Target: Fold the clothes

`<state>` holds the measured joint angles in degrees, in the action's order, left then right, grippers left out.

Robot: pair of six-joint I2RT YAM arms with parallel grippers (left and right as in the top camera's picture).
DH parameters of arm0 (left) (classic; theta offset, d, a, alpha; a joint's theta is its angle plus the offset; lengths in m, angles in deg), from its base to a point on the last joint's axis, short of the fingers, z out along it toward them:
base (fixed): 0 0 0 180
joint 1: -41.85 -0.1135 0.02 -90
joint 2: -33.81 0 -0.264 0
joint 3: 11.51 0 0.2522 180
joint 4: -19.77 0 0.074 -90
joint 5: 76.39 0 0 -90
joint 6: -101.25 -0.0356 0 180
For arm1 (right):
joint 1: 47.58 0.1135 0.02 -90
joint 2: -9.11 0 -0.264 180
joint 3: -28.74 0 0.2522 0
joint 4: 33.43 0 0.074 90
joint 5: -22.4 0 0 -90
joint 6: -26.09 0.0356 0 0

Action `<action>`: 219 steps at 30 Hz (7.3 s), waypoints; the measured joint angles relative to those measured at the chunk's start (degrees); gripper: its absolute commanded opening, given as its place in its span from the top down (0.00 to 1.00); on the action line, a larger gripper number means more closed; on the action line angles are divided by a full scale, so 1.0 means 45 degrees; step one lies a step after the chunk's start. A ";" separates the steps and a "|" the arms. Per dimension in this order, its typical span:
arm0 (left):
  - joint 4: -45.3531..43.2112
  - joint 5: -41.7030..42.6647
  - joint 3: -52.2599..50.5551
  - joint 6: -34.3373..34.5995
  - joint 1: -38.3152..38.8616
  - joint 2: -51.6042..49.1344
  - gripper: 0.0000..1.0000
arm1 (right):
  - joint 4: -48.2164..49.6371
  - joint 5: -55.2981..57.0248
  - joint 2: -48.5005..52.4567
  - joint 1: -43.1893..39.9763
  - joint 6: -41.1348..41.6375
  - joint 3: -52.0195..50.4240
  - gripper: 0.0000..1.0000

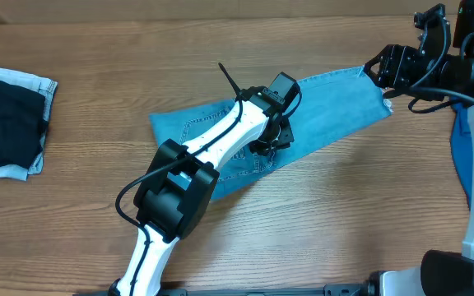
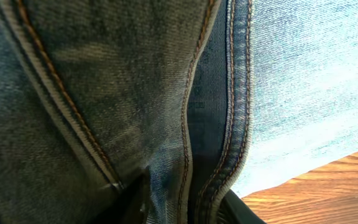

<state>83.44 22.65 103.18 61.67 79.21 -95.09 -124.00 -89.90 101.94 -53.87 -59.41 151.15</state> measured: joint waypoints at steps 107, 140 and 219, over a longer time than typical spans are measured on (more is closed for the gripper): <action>0.7106 0.0529 0.4056 -0.7917 -0.5173 0.6290 0.55 | 0.5003 -0.2861 0.8612 -0.0675 -0.3337 -0.2244 0.57; 0.7359 0.0748 0.4061 -0.7917 -0.5173 0.6290 0.60 | 0.2997 -0.1846 -0.0180 -0.1078 -0.0826 -0.2618 0.96; 0.6411 -0.0219 0.1248 -0.7252 -0.5965 0.7830 0.44 | 0.5450 0.0272 0.5163 0.7698 0.2900 -0.1933 0.86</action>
<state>112.29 21.67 108.80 29.04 52.37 -59.86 -99.48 -88.68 125.18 -19.22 -46.37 142.45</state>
